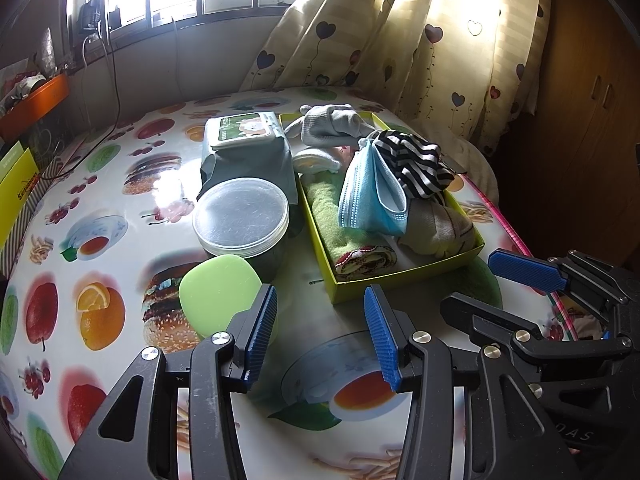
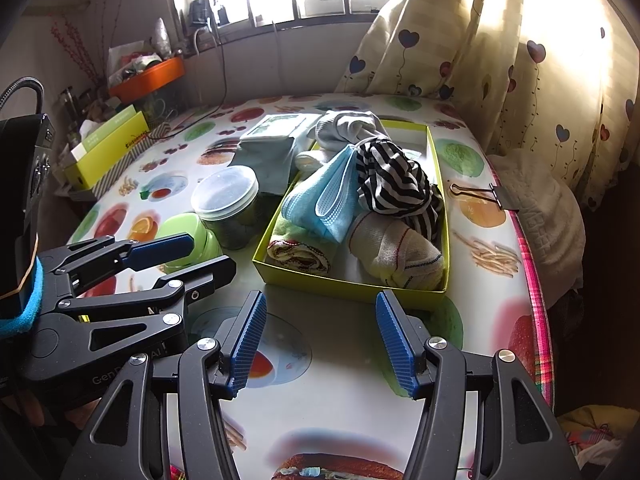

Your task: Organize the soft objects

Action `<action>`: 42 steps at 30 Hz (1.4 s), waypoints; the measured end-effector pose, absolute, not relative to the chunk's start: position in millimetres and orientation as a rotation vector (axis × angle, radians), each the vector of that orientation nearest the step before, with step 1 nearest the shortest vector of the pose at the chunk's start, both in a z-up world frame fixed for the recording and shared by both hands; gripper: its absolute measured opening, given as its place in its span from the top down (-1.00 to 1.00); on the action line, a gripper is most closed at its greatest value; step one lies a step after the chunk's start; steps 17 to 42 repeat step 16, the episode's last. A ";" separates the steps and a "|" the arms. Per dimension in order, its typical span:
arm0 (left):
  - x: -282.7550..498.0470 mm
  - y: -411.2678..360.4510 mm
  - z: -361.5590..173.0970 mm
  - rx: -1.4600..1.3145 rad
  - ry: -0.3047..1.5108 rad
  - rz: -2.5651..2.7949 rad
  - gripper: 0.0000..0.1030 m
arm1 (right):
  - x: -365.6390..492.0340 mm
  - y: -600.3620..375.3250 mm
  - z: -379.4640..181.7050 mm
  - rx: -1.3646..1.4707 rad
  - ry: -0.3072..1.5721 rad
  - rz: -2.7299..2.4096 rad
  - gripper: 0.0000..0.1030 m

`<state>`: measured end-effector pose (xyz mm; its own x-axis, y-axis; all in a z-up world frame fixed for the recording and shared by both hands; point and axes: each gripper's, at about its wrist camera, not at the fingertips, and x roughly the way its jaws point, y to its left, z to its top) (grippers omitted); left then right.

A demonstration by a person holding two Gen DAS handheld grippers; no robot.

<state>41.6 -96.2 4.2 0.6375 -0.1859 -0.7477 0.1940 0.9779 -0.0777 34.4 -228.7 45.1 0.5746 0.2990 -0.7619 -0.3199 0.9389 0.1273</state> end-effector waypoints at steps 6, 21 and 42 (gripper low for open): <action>41.8 -95.7 4.0 0.013 0.851 -0.215 0.09 | 34.6 -229.0 45.0 -0.027 0.888 0.363 -0.11; 39.7 -94.2 2.3 0.024 0.849 -0.207 0.09 | 32.2 -227.9 44.5 -0.026 0.889 0.365 -0.11; 39.7 -94.2 2.3 0.024 0.849 -0.207 0.09 | 32.2 -227.9 44.5 -0.026 0.889 0.365 -0.11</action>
